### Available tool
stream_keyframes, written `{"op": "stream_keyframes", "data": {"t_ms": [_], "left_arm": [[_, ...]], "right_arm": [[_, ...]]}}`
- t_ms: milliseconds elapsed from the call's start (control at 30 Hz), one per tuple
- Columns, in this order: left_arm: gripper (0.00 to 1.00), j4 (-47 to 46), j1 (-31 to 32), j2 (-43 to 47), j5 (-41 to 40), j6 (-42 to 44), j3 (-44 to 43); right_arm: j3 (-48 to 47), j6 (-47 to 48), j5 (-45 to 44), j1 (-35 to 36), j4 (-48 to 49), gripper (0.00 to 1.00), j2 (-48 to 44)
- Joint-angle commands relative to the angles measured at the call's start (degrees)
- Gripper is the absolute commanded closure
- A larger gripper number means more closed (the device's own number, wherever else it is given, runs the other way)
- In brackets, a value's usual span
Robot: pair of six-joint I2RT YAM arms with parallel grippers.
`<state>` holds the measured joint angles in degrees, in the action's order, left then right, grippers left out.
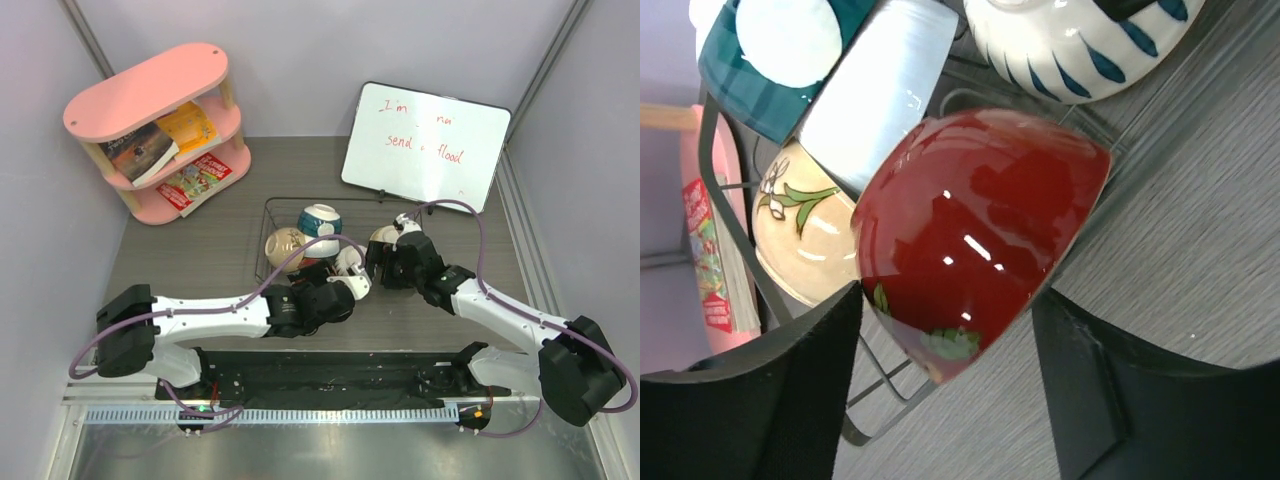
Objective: Unload the bowls from the dish rack
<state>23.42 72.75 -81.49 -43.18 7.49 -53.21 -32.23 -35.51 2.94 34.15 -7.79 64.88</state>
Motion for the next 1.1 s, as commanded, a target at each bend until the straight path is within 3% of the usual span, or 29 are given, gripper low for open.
{"op": "stream_keyframes", "data": {"t_ms": [0, 67, 100, 200, 400, 467, 500, 567, 600, 1067], "left_arm": [[0.39, -5.3, -0.6, 0.9, -0.8, -0.7, 1.2], [0.43, -5.4, -0.6, 1.9, -0.8, -0.7, 1.7], [0.52, -5.1, -0.5, 2.4, -0.9, -1.1, 1.7], [0.62, -3.7, -0.4, 4.0, -0.5, -1.9, 1.3], [0.78, -2.2, -0.2, 5.6, -0.2, -2.9, 1.2], [0.79, -2.2, -0.2, 5.7, -0.2, -3.0, 1.1], [0.88, -2.1, -0.2, 5.7, -0.2, -3.1, 1.0], [0.92, -2.2, -0.1, 5.8, -0.1, -3.1, 0.8], [1.0, -2.2, -0.2, 5.8, -0.2, -3.1, 0.7], [1.0, -2.0, -0.2, 11.0, 1.0, -5.6, -0.7]], "right_arm": [[1.6, 0.4, 2.2, 0.5, -3.1, 0.01, -0.1], [1.8, 0.4, 2.2, 0.4, -3.0, 0.01, -0.3], [2.2, 0.3, 2.2, 0.5, -2.9, 0.01, -0.5], [2.4, 0.1, 2.1, 0.5, -3.0, 0.01, -1.2], [2.6, 0.0, 2.3, 0.4, -2.9, 0.01, -2.0], [2.4, 0.2, 2.6, 0.5, -2.9, 0.01, -2.0], [2.4, 0.3, 2.6, 0.6, -3.0, 0.01, -2.0], [2.4, 0.3, 2.7, 0.5, -3.1, 0.02, -2.1], [2.4, 0.3, 2.7, 0.5, -3.3, 0.02, -2.2], [1.6, 0.8, 1.9, 0.5, -4.8, 0.02, -4.3]]}}
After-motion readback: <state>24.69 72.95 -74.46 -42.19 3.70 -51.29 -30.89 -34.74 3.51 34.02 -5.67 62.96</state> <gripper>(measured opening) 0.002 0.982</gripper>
